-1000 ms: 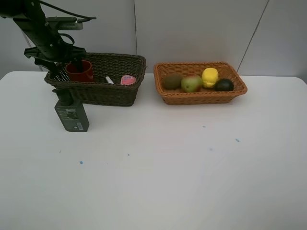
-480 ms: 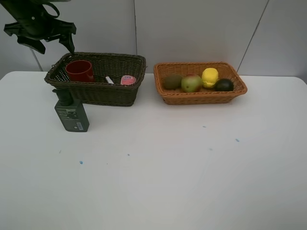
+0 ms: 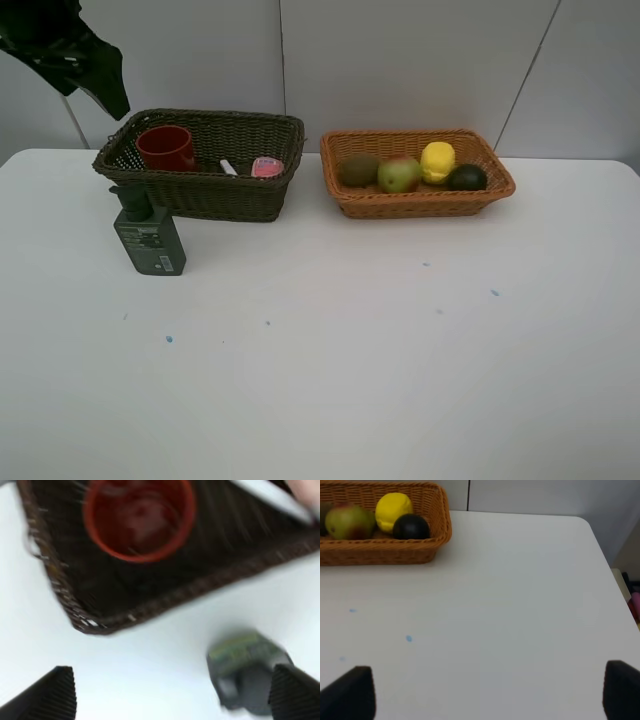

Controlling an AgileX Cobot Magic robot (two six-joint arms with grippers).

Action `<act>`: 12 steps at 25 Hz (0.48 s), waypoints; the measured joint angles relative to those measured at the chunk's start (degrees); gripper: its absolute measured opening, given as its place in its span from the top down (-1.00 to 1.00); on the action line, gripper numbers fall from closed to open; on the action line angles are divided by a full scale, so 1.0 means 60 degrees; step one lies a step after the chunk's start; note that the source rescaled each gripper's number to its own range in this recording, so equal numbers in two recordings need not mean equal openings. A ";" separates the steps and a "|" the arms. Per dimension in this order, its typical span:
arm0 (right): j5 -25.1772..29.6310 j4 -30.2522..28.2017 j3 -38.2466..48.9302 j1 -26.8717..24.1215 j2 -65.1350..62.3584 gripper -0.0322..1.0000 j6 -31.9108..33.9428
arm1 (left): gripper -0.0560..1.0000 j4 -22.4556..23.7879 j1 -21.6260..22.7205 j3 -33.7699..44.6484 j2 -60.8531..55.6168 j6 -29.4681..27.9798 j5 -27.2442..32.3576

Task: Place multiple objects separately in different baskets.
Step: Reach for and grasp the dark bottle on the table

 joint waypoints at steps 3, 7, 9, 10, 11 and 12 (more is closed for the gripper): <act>0.0000 0.0000 0.0000 0.0000 0.0000 -0.99 0.0000 | -1.00 -0.0749 0.0001 0.0000 -0.0211 0.2725 0.0450; 0.0000 0.0000 0.0000 0.0000 0.0000 -0.99 0.0000 | -1.00 -0.1101 -0.0259 0.0000 -0.0356 0.4908 0.0450; 0.0000 0.0000 0.0000 0.0000 0.0000 -0.99 0.0000 | -1.00 -0.1057 -0.0535 0.0000 -0.0356 0.5386 0.0450; 0.0000 0.0000 0.0000 0.0000 0.0000 -0.99 0.0000 | -1.00 -0.0944 -0.0660 0.0044 -0.0356 0.5492 0.0450; 0.0000 0.0000 0.0000 0.0000 0.0000 -0.99 0.0000 | -1.00 -0.0815 -0.0793 0.0128 -0.0356 0.5548 0.0440; 0.0000 0.0000 0.0000 0.0000 0.0000 -0.99 0.0000 | -1.00 -0.0677 -0.0919 0.0240 -0.0365 0.5593 0.0440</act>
